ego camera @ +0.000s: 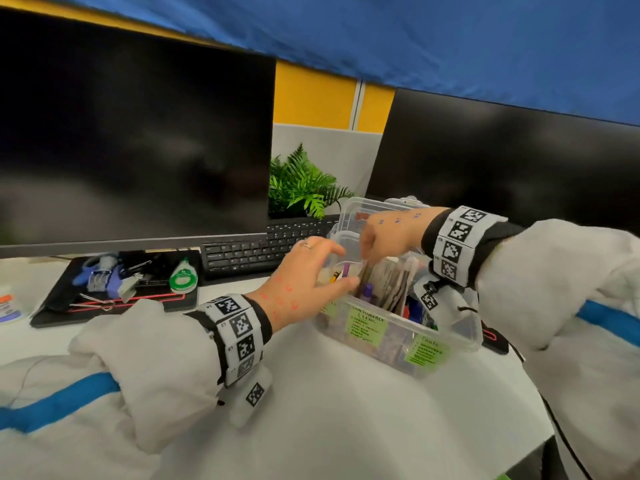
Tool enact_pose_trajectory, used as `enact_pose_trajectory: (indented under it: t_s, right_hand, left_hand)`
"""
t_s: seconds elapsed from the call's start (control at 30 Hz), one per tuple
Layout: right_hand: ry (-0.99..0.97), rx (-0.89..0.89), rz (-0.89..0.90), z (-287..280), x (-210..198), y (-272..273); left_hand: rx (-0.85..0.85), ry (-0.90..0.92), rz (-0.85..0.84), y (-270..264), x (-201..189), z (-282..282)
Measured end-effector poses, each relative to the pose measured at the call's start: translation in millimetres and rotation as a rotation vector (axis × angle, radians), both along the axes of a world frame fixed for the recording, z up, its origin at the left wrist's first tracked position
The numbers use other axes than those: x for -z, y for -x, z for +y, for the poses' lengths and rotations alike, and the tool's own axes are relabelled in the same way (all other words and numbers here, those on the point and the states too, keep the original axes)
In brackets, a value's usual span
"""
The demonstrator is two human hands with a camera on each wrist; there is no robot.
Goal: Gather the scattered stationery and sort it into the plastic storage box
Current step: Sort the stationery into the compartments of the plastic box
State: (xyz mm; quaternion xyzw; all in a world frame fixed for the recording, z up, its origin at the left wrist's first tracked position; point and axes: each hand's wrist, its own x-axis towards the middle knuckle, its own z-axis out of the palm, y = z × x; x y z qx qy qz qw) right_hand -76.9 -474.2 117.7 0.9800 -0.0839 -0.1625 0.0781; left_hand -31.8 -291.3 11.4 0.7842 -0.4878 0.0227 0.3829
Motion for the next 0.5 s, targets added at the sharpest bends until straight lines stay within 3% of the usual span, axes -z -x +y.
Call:
enact_pose_trajectory:
  t_s: [0.1, 0.2, 0.3, 0.43, 0.5]
  right_hand:
    - [-0.139, -0.039, -0.300, 30, -16, -10]
    - [-0.310, -0.074, -0.399, 76, -13, -24]
    - [-0.410, -0.055, -0.396, 119, 13, -42]
    - [-0.242, -0.041, -0.214, 156, 72, -69]
    - [-0.206, 0.102, -0.179, 156, 99, -82]
  left_hand:
    - [-0.203, 0.080, -0.015, -24, 6, 26]
    - [-0.400, -0.108, 0.015, -57, 18, 55]
    - [-0.555, -0.403, 0.062, -84, 33, 85]
    - [-0.644, -0.667, 0.119, -110, 55, 118]
    - [-0.598, -0.743, 0.150, -119, 63, 128]
